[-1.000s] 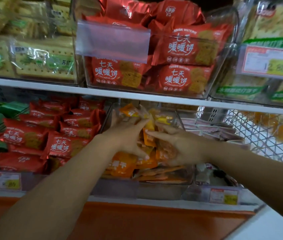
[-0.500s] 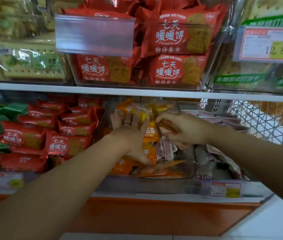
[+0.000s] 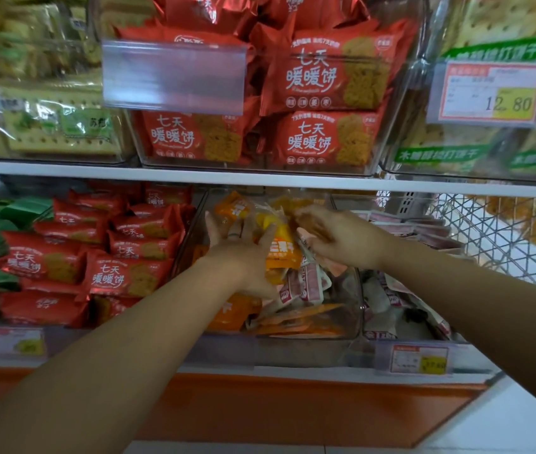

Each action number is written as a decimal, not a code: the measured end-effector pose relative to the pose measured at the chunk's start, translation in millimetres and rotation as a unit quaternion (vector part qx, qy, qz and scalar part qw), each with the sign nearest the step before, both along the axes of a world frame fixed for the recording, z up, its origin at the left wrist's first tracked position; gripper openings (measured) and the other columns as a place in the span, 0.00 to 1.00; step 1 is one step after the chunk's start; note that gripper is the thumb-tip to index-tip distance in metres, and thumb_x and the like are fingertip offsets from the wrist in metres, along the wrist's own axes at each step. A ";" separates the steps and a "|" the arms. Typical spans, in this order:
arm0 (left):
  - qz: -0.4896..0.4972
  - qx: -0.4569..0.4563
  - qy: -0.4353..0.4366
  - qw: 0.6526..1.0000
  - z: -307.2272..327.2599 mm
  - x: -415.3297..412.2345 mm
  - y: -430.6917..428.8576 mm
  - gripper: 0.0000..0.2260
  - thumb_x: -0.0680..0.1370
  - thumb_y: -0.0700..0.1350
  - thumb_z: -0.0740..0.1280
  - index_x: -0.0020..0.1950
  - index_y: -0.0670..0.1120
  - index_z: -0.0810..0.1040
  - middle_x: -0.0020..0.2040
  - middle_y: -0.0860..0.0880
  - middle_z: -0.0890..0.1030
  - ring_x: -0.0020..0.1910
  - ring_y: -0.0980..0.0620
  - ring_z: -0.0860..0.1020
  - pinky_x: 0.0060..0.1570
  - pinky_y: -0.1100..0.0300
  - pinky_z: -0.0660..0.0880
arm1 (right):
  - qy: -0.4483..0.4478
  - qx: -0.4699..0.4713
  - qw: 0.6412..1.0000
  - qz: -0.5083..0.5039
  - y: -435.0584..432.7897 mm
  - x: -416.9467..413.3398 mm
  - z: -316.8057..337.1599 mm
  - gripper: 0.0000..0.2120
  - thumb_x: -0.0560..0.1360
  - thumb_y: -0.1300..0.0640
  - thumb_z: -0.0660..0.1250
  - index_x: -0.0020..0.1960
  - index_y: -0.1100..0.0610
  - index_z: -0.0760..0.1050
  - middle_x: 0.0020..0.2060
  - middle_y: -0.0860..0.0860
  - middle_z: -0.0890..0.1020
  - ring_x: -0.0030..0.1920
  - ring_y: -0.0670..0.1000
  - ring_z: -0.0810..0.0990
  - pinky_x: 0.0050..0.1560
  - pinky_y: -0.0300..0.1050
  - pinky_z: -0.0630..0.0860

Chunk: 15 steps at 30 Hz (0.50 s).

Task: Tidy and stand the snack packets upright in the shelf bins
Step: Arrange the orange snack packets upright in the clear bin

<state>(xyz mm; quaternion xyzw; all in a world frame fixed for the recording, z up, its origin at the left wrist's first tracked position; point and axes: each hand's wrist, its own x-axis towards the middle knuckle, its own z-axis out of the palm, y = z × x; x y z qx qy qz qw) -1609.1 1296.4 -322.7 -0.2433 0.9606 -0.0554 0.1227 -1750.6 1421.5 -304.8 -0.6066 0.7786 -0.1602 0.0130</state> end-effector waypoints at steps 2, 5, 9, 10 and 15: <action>-0.002 -0.003 0.026 1.000 -6.2 5.8 -2.5 0.48 0.69 0.71 0.60 0.75 0.55 0.33 0.75 0.39 0.33 0.75 0.39 0.36 0.62 0.28 0.30 | 0.004 -0.012 1.000 -0.004 2.1 1.2 -2.2 0.26 0.75 0.55 0.65 0.71 0.53 0.62 0.57 0.55 0.79 0.52 0.53 0.78 0.48 0.44 0.72; -0.056 -0.039 0.075 0.995 -11.4 8.2 3.0 0.47 0.69 0.69 0.62 0.78 0.51 0.41 0.73 0.43 0.27 0.73 0.40 0.30 0.62 0.29 0.28 | -0.009 -0.035 0.999 -0.017 5.5 -2.0 -4.6 0.26 0.75 0.55 0.66 0.71 0.53 0.63 0.54 0.53 0.79 0.51 0.52 0.78 0.46 0.42 0.71; -0.224 -0.043 0.088 0.970 -7.1 0.1 12.1 0.35 0.74 0.54 0.65 0.77 0.49 0.54 0.78 0.47 0.48 0.77 0.46 0.47 0.69 0.38 0.32 | -0.045 -0.091 0.993 -0.063 11.9 -13.7 -0.3 0.15 0.75 0.57 0.66 0.61 0.58 0.72 0.49 0.55 0.80 0.49 0.55 0.79 0.46 0.45 0.72; -0.245 -0.024 0.078 0.966 -6.4 -2.8 13.6 0.32 0.75 0.51 0.65 0.76 0.50 0.56 0.77 0.47 0.54 0.76 0.46 0.53 0.70 0.41 0.33 | -0.040 -0.091 0.993 -0.070 12.4 -15.8 0.0 0.14 0.75 0.57 0.66 0.60 0.59 0.73 0.49 0.56 0.80 0.49 0.55 0.79 0.45 0.44 0.71; -0.268 -0.040 0.047 0.961 0.6 -18.5 14.6 0.29 0.75 0.51 0.63 0.75 0.59 0.58 0.75 0.48 0.55 0.73 0.43 0.55 0.72 0.43 0.49 | -0.048 -0.071 0.995 -0.056 9.1 -20.2 -5.7 0.19 0.76 0.56 0.63 0.66 0.57 0.69 0.54 0.57 0.80 0.53 0.56 0.78 0.51 0.49 0.74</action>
